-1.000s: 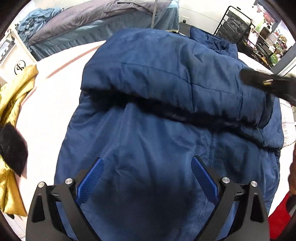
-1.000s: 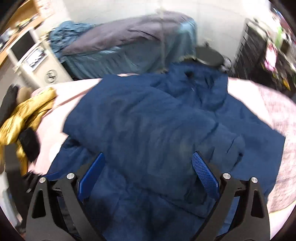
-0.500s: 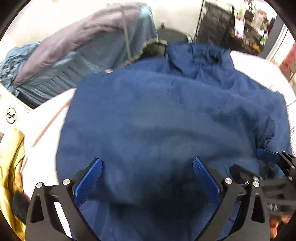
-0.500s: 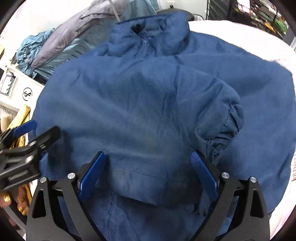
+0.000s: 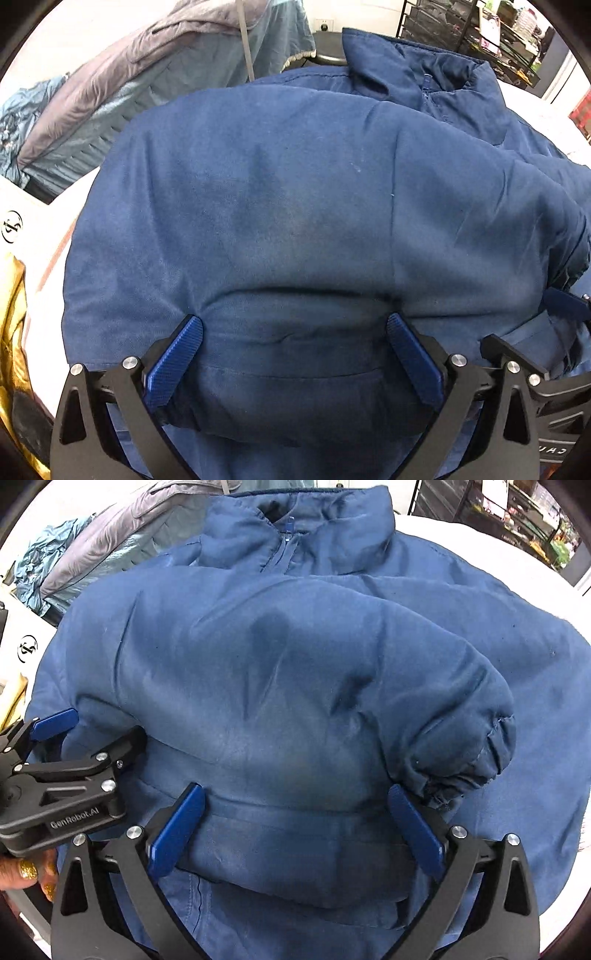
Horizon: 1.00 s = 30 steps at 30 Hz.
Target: Fold large clothes
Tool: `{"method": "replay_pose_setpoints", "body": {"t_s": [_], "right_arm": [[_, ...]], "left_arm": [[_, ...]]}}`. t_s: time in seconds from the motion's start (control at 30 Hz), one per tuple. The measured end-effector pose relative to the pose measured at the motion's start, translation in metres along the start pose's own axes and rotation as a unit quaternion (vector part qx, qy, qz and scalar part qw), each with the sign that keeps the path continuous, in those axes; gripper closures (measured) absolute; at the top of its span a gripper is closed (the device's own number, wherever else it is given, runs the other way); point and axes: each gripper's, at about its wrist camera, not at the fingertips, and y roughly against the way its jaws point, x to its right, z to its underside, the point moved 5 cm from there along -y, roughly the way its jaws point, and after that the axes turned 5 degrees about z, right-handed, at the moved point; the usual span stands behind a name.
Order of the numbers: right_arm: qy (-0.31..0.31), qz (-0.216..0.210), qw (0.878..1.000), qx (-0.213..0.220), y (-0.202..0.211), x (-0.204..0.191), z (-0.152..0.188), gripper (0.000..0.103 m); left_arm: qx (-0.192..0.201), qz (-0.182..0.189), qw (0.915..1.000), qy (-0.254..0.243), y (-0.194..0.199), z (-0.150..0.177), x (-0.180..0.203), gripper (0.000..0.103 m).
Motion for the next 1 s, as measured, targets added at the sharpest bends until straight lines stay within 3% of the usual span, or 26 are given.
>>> {"method": "replay_pose_setpoints", "body": {"t_s": [0.13,0.23,0.3,0.43,0.67,0.87,1.0], "right_arm": [[0.014,-0.008,0.999,0.034,0.021,0.0,0.006,0.005],[0.043,0.014,0.992,0.115,0.062,0.002,0.019,0.005],[0.061,0.016,0.988,0.139,0.078,0.004,0.034,0.005],[0.061,0.008,0.994,0.093,0.071,0.021,0.074,0.005],[0.04,0.007,0.999,0.025,0.069,0.071,0.154,0.005],[0.038,0.008,0.999,0.005,0.069,0.088,0.188,0.005],[0.033,-0.006,0.999,0.005,0.074,0.095,0.198,0.005]], "left_arm": [[0.025,-0.019,0.9993,-0.02,0.011,0.006,0.005,0.005],[0.038,-0.037,0.9981,-0.031,0.023,0.011,0.007,0.006],[0.047,-0.037,0.998,-0.02,0.035,0.017,0.006,0.006],[0.049,-0.026,0.9984,0.002,0.053,0.034,0.004,0.006],[0.031,-0.026,0.9992,-0.001,0.075,0.114,0.01,0.006],[0.003,-0.026,0.9995,0.017,0.081,0.177,-0.002,0.006],[0.008,-0.027,0.9992,0.027,0.094,0.196,-0.017,0.006]]}}
